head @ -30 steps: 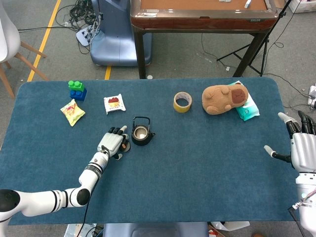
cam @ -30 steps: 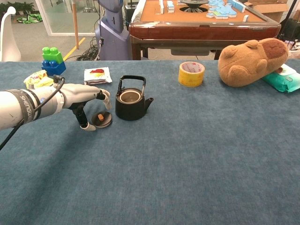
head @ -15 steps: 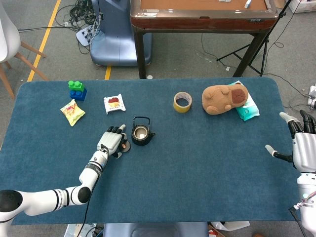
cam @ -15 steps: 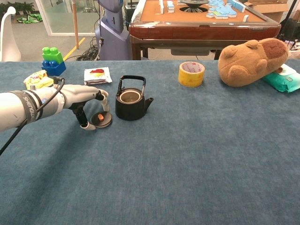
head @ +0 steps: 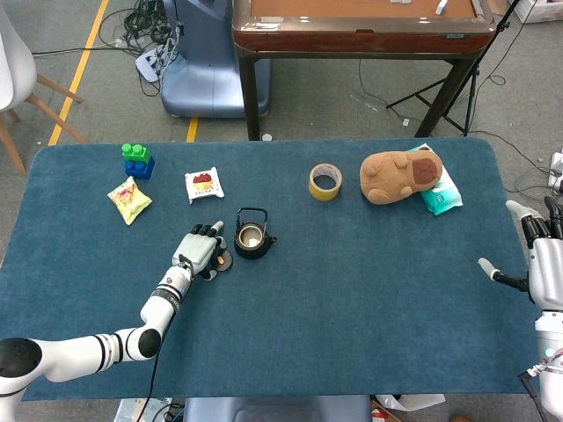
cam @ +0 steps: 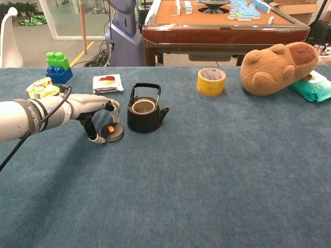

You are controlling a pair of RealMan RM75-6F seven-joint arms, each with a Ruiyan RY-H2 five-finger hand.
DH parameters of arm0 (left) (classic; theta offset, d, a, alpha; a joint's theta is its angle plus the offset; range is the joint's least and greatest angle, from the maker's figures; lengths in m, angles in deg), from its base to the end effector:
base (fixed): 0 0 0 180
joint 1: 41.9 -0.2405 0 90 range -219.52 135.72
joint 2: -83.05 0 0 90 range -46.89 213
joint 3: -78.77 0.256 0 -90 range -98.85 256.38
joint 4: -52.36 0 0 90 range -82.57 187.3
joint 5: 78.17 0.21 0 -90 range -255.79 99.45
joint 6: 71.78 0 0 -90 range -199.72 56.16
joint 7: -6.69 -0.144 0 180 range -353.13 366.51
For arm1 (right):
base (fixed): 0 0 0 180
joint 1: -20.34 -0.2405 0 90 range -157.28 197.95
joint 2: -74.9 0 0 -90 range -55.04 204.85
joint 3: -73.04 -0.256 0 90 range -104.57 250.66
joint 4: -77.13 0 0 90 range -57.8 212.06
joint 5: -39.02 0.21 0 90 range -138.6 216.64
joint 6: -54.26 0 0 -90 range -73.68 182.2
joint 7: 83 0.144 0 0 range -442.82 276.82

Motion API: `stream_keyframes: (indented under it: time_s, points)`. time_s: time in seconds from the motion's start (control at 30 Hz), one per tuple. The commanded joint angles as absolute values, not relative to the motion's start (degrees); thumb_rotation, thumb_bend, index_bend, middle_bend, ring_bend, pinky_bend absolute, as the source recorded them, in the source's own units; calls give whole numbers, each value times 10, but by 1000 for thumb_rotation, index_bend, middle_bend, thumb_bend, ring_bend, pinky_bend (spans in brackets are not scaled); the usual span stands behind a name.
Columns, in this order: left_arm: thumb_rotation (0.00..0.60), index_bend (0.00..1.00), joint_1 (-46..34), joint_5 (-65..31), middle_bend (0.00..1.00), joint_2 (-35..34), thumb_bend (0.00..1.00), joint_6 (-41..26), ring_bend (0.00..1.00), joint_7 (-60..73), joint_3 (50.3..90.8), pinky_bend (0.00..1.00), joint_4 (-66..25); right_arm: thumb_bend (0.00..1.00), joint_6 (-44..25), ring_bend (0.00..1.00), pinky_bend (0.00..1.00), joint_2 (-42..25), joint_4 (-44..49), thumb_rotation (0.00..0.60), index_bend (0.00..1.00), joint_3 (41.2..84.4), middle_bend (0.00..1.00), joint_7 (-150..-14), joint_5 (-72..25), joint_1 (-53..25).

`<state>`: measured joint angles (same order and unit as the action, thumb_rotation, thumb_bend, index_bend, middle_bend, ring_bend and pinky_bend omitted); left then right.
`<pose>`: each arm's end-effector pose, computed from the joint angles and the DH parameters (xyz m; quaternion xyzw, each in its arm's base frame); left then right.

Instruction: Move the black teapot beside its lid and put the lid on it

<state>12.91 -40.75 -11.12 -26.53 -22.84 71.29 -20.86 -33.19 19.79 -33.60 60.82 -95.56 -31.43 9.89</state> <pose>-0.1529 0.3857 -0.0539 -0.7550 -0.4262 -0.2428 0.4351 -0.2531 -0.2286 0.2165 0.5183 -0.3589 0.4139 0.6567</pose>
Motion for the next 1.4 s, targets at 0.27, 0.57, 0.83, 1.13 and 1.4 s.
stream_keyframes:
  time_s: [0.27,0.57,0.83,1.13,1.4]
  points:
    - [600,375,127,-409,0,-116,238,-271,0,-216,710,0,-204,82,-329,40,61,196,-332,600,202,605,250,-954,-314,101]
    - [600,441,125,-401,0,-110,239,-265,0,-209,706,0,-213,82,-331,40,61,196,-331,600,205,602,250,-949,-315,104]
    - [600,464,111,-387,0,-83,239,-257,0,-186,703,0,-239,81,-331,40,61,194,-333,600,205,600,250,-950,-318,105]
    - [600,484,91,-372,0,-41,239,-251,0,-153,697,0,-275,82,-330,40,60,192,-338,600,205,597,250,-954,-323,103]
    - [600,496,77,-352,0,-2,239,-243,0,-124,687,0,-321,82,-329,40,61,191,-340,600,205,596,250,-955,-326,101]
